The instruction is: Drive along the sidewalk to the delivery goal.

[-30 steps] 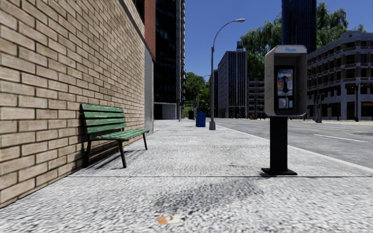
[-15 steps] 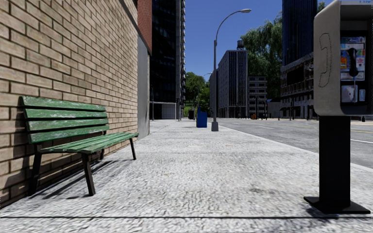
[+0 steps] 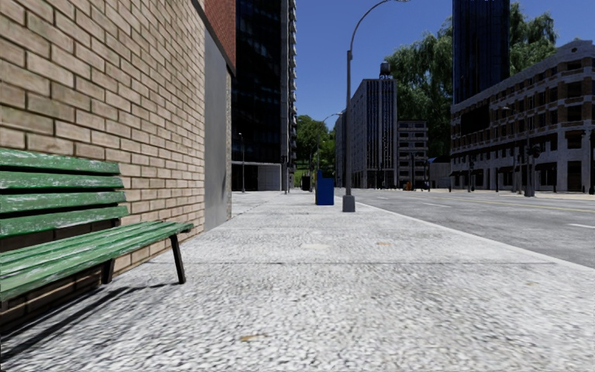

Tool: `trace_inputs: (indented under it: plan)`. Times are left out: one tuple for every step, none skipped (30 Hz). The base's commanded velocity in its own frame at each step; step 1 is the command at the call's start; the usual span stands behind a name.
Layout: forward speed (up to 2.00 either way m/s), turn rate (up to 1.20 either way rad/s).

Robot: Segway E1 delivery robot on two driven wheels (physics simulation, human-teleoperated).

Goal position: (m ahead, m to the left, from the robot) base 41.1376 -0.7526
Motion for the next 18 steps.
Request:
trace_inputs:
  plan:
    - [2.00, 0.00]
    - [2.00, 0.00]
    - [2.00, 0.00]
    - [2.00, 0.00]
    - [2.00, 0.00]
    - [2.00, 0.00]
    - [2.00, 0.00]
    - [2.00, 0.00]
    - [2.00, 0.00]
    - [2.00, 0.00]
    - [2.00, 0.00]
    - [2.00, 0.00]
    - [2.00, 0.00]
    - [2.00, 0.00]
    - [2.00, 0.00]
    - [2.00, 0.00]
    - [2.00, 0.00]
    - [2.00, 0.00]
